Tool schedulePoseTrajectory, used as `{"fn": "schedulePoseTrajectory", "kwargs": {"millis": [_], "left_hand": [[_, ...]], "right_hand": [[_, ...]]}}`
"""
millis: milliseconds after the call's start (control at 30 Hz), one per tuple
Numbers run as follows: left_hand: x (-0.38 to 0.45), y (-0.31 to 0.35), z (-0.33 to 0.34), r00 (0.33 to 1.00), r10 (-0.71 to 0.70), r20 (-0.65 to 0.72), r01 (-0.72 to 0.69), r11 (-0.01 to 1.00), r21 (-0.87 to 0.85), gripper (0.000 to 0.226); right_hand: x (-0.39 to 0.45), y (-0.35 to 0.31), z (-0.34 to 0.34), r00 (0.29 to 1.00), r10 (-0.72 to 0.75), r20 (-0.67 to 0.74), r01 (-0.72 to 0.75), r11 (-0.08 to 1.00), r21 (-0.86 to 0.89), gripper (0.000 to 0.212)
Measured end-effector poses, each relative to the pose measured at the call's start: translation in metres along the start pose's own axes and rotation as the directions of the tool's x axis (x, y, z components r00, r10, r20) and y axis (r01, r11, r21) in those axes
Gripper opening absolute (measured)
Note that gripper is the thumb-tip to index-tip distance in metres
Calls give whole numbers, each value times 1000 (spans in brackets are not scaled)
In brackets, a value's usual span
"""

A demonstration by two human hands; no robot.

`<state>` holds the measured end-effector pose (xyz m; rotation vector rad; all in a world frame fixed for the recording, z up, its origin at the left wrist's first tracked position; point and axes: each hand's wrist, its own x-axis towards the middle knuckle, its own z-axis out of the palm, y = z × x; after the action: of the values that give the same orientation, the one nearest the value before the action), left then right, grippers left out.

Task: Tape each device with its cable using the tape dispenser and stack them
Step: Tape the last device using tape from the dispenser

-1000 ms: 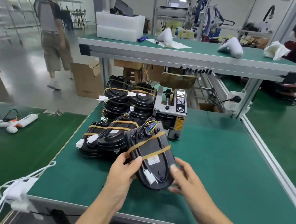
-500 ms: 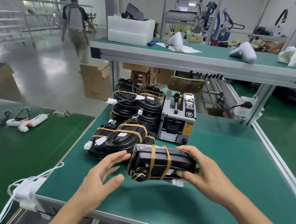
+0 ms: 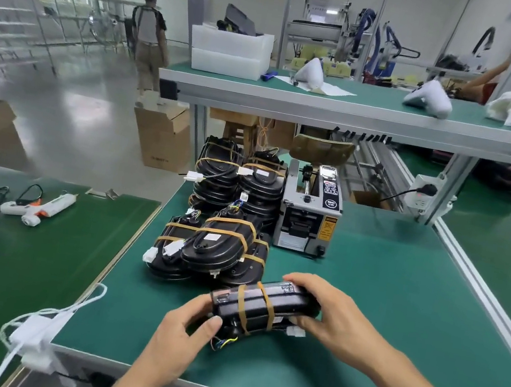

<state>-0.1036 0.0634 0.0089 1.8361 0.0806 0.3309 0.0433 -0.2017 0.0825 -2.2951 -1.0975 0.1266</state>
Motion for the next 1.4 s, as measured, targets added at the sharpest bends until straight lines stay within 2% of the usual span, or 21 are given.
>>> {"fn": "schedulePoseTrajectory", "kwargs": {"millis": [400,533,800,967,1067,1133,1200,1233,1300,1400], "left_hand": [[2,-8,9,994,65,-83,-60,996,64,31],[4,-11,10,995,48,-87,-42,997,68,29],[5,-12,13,996,44,-72,-38,996,84,48],[6,-13,11,997,18,-70,-13,997,80,46],[7,-14,11,998,-1,-67,6,997,82,48],[7,-14,11,998,-13,-69,19,996,88,44],[7,-13,11,998,-29,-57,34,995,96,45],[7,-12,10,998,-32,-49,36,995,95,47],[6,-11,10,999,-27,-43,31,995,92,50],[7,-8,9,999,-21,-45,24,996,83,46]], "right_hand": [[1,8,4,994,73,76,-75,997,25,69],[3,4,-8,980,80,181,-85,996,15,80],[14,2,-10,974,103,202,-109,994,18,75],[17,0,-14,963,125,240,-131,991,11,82],[20,-1,-20,954,131,270,-155,986,69,80],[26,-1,-24,969,146,202,-188,960,210,64],[40,2,-25,971,240,-5,-218,891,399,38],[50,6,-25,937,324,-130,-233,858,457,27],[72,13,-21,813,491,-312,-292,808,511,12],[103,18,-10,677,629,-383,-387,746,542,19]]}}
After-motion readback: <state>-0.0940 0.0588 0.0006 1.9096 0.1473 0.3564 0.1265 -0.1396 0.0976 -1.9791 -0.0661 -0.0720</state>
